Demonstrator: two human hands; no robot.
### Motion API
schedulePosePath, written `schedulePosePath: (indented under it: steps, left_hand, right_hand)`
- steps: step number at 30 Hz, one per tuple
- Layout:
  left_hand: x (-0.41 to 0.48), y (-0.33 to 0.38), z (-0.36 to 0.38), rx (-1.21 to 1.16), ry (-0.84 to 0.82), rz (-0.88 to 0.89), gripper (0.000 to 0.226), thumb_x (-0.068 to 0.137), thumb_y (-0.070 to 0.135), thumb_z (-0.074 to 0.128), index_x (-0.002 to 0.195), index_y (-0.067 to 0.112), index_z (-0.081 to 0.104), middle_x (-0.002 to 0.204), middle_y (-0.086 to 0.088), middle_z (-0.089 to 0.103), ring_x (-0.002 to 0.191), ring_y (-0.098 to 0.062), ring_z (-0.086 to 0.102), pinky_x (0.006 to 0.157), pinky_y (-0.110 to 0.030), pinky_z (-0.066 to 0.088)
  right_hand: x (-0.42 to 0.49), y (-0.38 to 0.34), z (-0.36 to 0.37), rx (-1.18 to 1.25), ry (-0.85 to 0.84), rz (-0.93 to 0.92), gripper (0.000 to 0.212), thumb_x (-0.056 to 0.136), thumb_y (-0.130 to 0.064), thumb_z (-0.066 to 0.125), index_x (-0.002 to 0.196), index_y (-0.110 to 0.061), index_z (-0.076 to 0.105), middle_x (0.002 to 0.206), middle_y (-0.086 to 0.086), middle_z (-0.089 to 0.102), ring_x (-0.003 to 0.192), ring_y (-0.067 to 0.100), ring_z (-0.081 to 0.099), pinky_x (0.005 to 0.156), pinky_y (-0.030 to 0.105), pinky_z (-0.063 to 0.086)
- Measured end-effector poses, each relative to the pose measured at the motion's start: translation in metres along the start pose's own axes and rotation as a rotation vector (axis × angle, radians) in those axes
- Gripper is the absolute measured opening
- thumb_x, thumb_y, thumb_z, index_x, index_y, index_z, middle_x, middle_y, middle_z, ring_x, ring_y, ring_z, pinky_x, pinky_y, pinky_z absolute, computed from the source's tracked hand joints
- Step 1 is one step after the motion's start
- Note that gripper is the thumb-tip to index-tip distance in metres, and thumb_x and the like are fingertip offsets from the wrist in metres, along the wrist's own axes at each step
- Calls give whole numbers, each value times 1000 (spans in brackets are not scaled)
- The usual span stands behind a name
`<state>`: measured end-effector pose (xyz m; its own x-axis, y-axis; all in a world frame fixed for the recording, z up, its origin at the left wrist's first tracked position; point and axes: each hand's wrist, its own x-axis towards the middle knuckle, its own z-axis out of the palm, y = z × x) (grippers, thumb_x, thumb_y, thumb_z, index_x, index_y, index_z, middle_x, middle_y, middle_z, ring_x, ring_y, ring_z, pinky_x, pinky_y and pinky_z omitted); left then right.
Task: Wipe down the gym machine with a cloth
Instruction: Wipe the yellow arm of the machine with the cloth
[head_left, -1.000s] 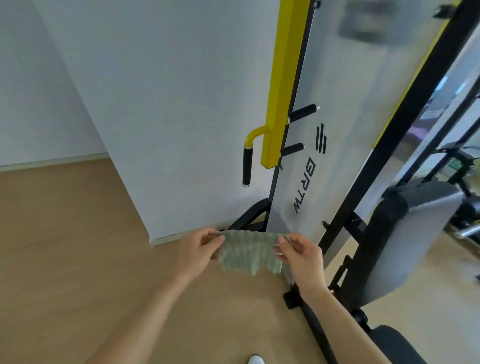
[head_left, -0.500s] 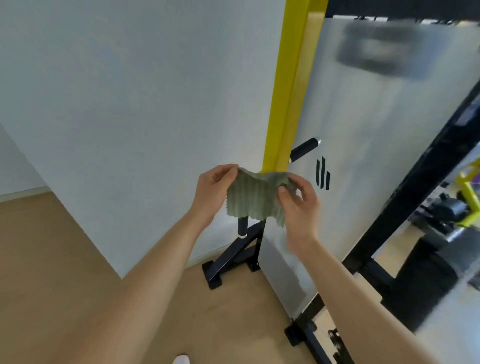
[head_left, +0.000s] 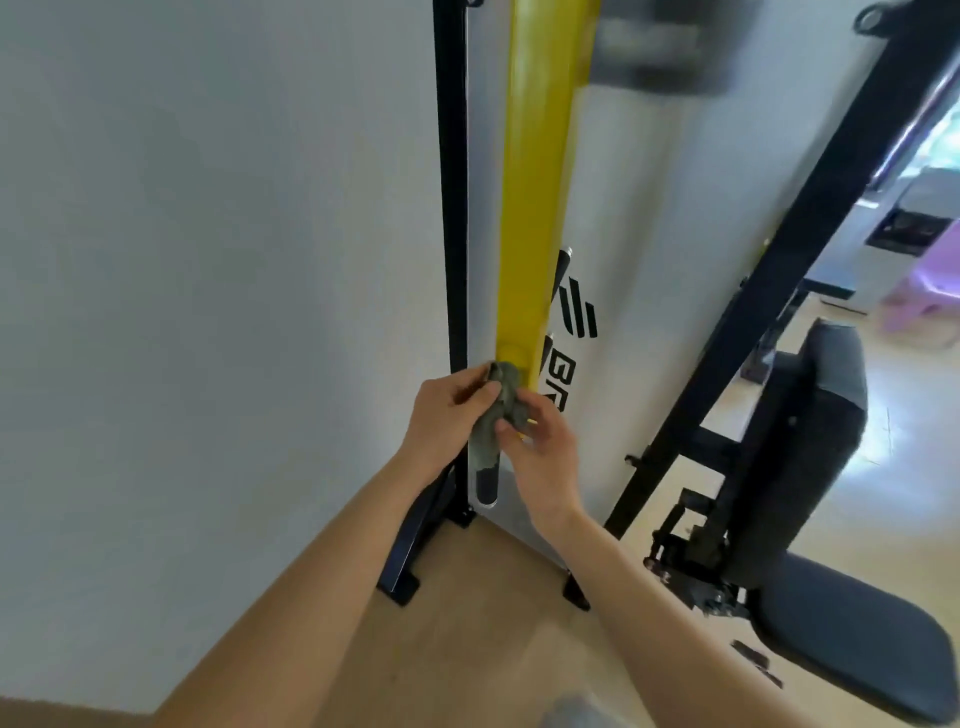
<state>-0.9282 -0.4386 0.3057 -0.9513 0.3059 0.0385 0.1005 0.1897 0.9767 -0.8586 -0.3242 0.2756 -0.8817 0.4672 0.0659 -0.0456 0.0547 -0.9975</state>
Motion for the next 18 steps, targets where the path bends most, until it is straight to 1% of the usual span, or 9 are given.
schedulePosePath:
  steps: [2, 5, 8, 10, 12, 15, 17, 18]
  left_hand:
    - [-7, -1, -5, 50, -13, 44, 30, 92, 19, 73, 121, 25, 74, 102, 10, 77, 101, -9, 72, 99, -39, 56]
    - [-16, -2, -4, 48, 73, 29, 26, 82, 19, 83, 107, 24, 79, 91, 9, 79, 88, -7, 75, 91, -37, 60]
    - [-17, -2, 2, -22, 140, -5, 23, 80, 24, 85, 102, 21, 81, 89, 7, 79, 86, -10, 76, 88, -40, 61]
    - [-12, 1, 8, -64, 181, -7, 19, 82, 23, 84, 100, 26, 80, 89, 9, 79, 87, -9, 76, 89, -40, 61]
    - [-4, 7, 13, -84, 221, 0, 20, 84, 19, 82, 101, 30, 79, 90, 10, 79, 87, -7, 75, 91, -38, 60]
    - [10, 16, 21, -91, 271, 50, 21, 89, 16, 77, 107, 26, 79, 95, 9, 79, 90, -7, 74, 90, -35, 61]
    - [19, 20, 23, -73, 325, 116, 20, 91, 14, 74, 109, 23, 79, 97, 7, 78, 92, -7, 73, 91, -32, 60]
    - [24, 23, 22, -64, 354, 143, 21, 92, 14, 74, 111, 21, 78, 100, 6, 78, 93, -6, 72, 91, -29, 59]
  right_hand:
    - [-5, -1, 0, 15, 41, 2, 30, 90, -4, 71, 116, -19, 66, 109, 0, 70, 103, 15, 67, 90, 36, 59]
    - [-11, 0, -2, 48, 85, -20, 26, 89, 0, 71, 106, -20, 69, 104, 3, 71, 99, 17, 68, 84, 28, 59]
    - [-9, -2, -4, 49, 135, -40, 19, 87, 2, 72, 100, -13, 71, 99, 4, 71, 95, 16, 67, 79, 22, 56]
    - [-1, -6, -5, 32, 155, -50, 18, 87, 0, 73, 98, -14, 73, 97, 1, 72, 93, 11, 67, 78, 20, 56]
    - [7, -10, -3, -21, 230, -90, 18, 88, -5, 74, 99, -18, 74, 97, -4, 73, 93, 8, 67, 81, 20, 55]
    - [19, -22, -1, -54, 406, -209, 20, 88, -4, 73, 99, -21, 72, 99, -8, 70, 94, 2, 65, 85, 17, 55]
    - [34, -31, -1, -31, 451, -269, 25, 88, 0, 71, 105, -18, 72, 104, -6, 69, 97, 2, 64, 88, 21, 56]
    - [43, -35, -3, -28, 448, -293, 27, 88, 2, 72, 108, -16, 72, 107, -5, 68, 100, 3, 64, 89, 24, 57]
